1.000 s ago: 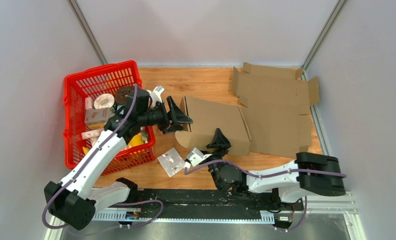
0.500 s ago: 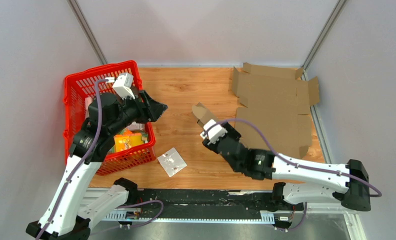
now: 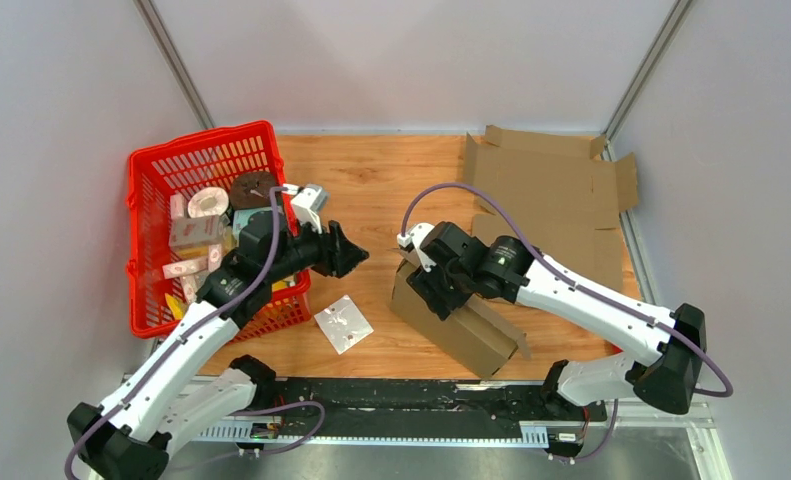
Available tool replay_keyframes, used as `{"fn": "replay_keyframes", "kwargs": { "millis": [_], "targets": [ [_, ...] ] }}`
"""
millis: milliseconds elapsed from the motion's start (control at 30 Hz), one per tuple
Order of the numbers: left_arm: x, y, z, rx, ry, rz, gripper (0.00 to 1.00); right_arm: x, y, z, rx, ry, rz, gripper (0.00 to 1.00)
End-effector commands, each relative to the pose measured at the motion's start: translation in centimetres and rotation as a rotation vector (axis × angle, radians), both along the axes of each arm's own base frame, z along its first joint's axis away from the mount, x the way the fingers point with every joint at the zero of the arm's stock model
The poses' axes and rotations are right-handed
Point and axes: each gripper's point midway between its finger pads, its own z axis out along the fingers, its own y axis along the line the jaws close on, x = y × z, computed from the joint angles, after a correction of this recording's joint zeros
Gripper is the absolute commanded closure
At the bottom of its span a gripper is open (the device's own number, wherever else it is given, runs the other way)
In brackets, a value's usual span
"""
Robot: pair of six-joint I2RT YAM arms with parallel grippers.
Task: Fold the paper box
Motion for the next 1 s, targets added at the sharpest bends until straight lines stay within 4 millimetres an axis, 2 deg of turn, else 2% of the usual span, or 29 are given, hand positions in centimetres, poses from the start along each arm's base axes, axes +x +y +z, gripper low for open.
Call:
{"fn": "replay_keyframes", "kwargs": {
  "millis": [0, 133, 233, 267, 400, 467, 700, 967],
  "targets": [
    [0.7, -2.2, 1.7, 0.066, -0.22, -0.094, 0.39, -0.4, -0.8, -0.6, 0.005, 0.071, -0.005, 0.38],
    [0.4, -3.8, 0.6, 0.146, -0.303, -0.177, 0.36, 0.0, -0.6, -1.2, -0.003, 0.074, 0.0, 0.34],
    [1.1, -4.6, 0.5, 0.171, -0.383, -0.19, 0.36, 0.2, -0.6, -1.6, -0.003, 0.068, 0.014, 0.31],
    [1.6, -4.9, 1.3, 0.154, -0.442, -0.178, 0.36, 0.4, -0.5, -1.7, -0.003, 0.065, 0.011, 0.31],
    [2.4, -5.6, 1.0, 0.185, -0.52, -0.212, 0.35, 0.6, -0.5, -2.0, -0.004, 0.07, 0.016, 0.31],
    [1.7, -6.3, 0.6, 0.21, -0.566, -0.294, 0.36, 0.9, -0.4, -1.8, 0.005, 0.06, 0.014, 0.31],
    [0.7, -7.1, -0.3, 0.2, -0.619, -0.38, 0.37, 1.0, 0.1, -1.5, 0.041, 0.068, 0.041, 0.32],
    [2.5, -8.1, -2.0, 0.275, -0.58, -0.389, 0.43, 1.0, 0.1, -1.0, 0.072, 0.056, 0.048, 0.32]
  ]
}}
